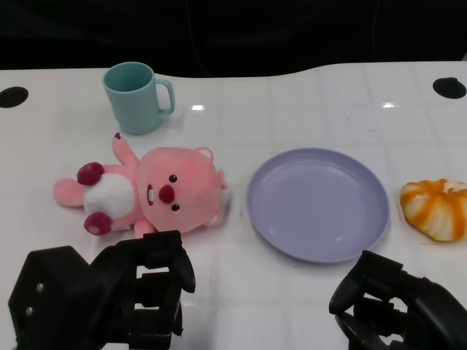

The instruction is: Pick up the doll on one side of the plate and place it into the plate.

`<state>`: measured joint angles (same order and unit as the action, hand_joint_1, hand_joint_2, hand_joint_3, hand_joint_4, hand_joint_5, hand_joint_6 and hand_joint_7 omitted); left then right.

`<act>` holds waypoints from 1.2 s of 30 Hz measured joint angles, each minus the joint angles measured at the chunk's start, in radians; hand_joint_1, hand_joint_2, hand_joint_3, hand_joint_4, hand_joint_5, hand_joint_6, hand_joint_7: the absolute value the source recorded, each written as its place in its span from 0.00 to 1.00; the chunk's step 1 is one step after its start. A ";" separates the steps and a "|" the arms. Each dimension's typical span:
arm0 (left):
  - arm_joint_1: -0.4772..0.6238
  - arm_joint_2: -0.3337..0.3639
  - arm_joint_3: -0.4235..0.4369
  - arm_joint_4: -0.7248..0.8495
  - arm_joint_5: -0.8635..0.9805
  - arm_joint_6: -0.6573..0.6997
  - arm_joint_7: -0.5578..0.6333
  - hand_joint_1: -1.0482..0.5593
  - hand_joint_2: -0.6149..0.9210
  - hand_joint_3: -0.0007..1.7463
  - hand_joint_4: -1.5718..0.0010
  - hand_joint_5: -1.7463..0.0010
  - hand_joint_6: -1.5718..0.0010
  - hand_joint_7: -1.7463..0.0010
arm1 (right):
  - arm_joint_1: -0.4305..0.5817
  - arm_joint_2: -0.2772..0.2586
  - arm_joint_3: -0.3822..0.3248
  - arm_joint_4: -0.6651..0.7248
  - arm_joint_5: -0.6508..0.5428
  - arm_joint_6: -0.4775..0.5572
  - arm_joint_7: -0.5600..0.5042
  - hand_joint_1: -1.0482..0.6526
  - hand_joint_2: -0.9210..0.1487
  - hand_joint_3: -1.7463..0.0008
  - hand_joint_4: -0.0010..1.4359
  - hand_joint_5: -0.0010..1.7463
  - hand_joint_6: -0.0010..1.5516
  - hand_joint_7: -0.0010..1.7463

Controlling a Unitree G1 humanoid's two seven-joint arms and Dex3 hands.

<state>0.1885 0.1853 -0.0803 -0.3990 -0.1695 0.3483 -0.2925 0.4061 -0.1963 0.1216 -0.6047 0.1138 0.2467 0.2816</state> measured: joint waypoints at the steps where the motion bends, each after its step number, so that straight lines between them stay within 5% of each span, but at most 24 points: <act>1: 0.000 0.000 0.000 0.000 0.000 0.000 0.000 0.63 0.65 0.86 0.43 0.00 0.48 0.08 | 0.000 0.000 0.000 0.000 0.000 0.000 0.000 0.46 0.07 0.64 0.46 1.00 0.30 0.94; 6: 0.000 0.000 0.000 -0.001 0.001 0.003 0.000 0.64 0.66 0.84 0.45 0.00 0.49 0.10 | -0.002 0.000 0.000 0.000 -0.001 0.002 0.000 0.47 0.06 0.64 0.46 1.00 0.30 0.94; 13: -0.002 -0.025 0.018 0.000 -0.001 -0.014 0.002 0.64 0.66 0.81 0.51 0.10 0.50 0.29 | -0.003 0.000 0.001 0.000 0.000 0.007 0.000 0.47 0.06 0.64 0.46 1.00 0.29 0.95; 17: -0.006 -0.046 0.035 0.002 -0.001 -0.043 0.014 0.63 0.65 0.79 0.54 0.11 0.54 0.31 | -0.004 0.000 0.003 0.000 -0.001 0.007 0.000 0.48 0.06 0.64 0.46 1.00 0.29 0.95; 24: -0.016 -0.047 0.054 0.006 0.006 -0.106 0.032 0.56 0.77 0.53 0.62 0.21 0.60 0.44 | -0.004 0.000 0.018 0.000 -0.006 0.006 -0.001 0.48 0.06 0.64 0.46 1.00 0.29 0.95; 31: -0.044 -0.009 0.061 0.006 0.109 -0.182 0.049 0.46 0.99 0.12 0.71 0.45 0.60 0.76 | -0.005 0.000 0.024 0.000 -0.002 0.007 -0.001 0.47 0.06 0.64 0.46 1.00 0.29 0.95; 36: -0.085 0.039 0.061 0.007 0.197 -0.246 0.050 0.40 1.00 0.05 0.80 0.53 0.68 0.87 | -0.007 0.000 0.024 0.000 -0.002 0.007 0.000 0.47 0.06 0.64 0.46 1.00 0.29 0.95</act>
<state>0.1039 0.2247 -0.0195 -0.3922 0.0276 0.1021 -0.2430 0.3990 -0.1963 0.1454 -0.6048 0.1122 0.2535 0.2812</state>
